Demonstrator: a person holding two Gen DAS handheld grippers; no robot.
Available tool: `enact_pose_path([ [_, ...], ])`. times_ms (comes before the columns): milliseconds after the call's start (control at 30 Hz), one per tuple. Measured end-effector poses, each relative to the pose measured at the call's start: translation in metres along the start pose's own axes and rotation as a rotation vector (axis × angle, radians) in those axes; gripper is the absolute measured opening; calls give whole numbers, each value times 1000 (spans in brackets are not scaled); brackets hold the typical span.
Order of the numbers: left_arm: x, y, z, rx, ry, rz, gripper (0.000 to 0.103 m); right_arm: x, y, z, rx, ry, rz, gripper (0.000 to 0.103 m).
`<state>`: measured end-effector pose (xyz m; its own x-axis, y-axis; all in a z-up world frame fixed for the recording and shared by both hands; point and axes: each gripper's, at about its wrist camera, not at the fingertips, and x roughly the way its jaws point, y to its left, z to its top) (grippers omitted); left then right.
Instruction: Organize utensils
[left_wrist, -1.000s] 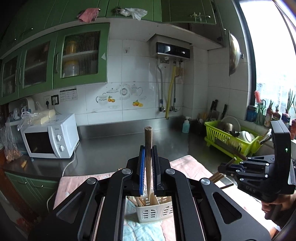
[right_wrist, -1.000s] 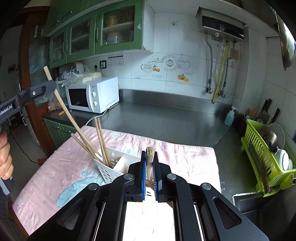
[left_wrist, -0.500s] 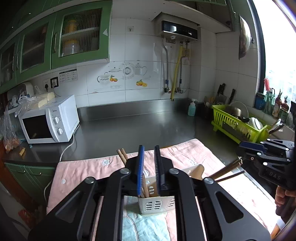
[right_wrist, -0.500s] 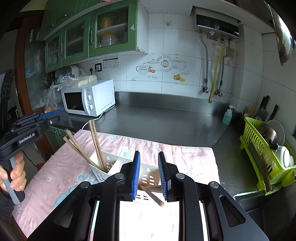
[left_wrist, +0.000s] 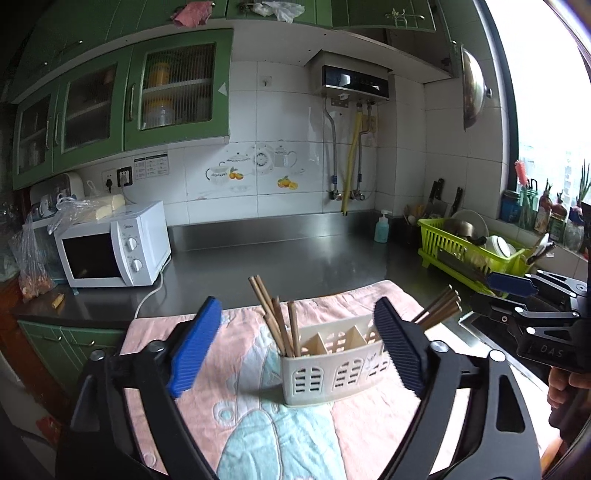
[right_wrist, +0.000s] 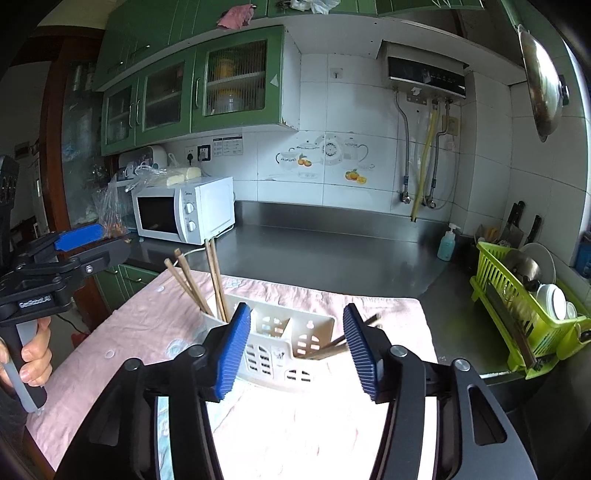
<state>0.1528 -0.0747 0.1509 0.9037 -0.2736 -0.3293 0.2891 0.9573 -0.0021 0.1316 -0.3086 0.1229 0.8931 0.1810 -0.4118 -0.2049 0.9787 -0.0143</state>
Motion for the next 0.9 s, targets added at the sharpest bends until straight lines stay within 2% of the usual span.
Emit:
enact_pose_path([
  [67,-10,1,-11,2,-7,4,97,-4,5,-10,12,2,11,59],
  [100,-14,1,-16,3,-7,5,98,-5,6,-15,23,6,23,62],
  [300,-30,6,-57,3,40,21,98,-9,13,-51,82,41,78,75],
  [467,-37,13,-90,-24,79,62,98,-12,23,-74,78,50,64,86],
  [667,-47,18,-117,-47,105,113,98,-18,34,-98,84,53,44,91],
  [900,-57,20,-132,-57,109,100,98,-20,40,-120,86,77,26,93],
])
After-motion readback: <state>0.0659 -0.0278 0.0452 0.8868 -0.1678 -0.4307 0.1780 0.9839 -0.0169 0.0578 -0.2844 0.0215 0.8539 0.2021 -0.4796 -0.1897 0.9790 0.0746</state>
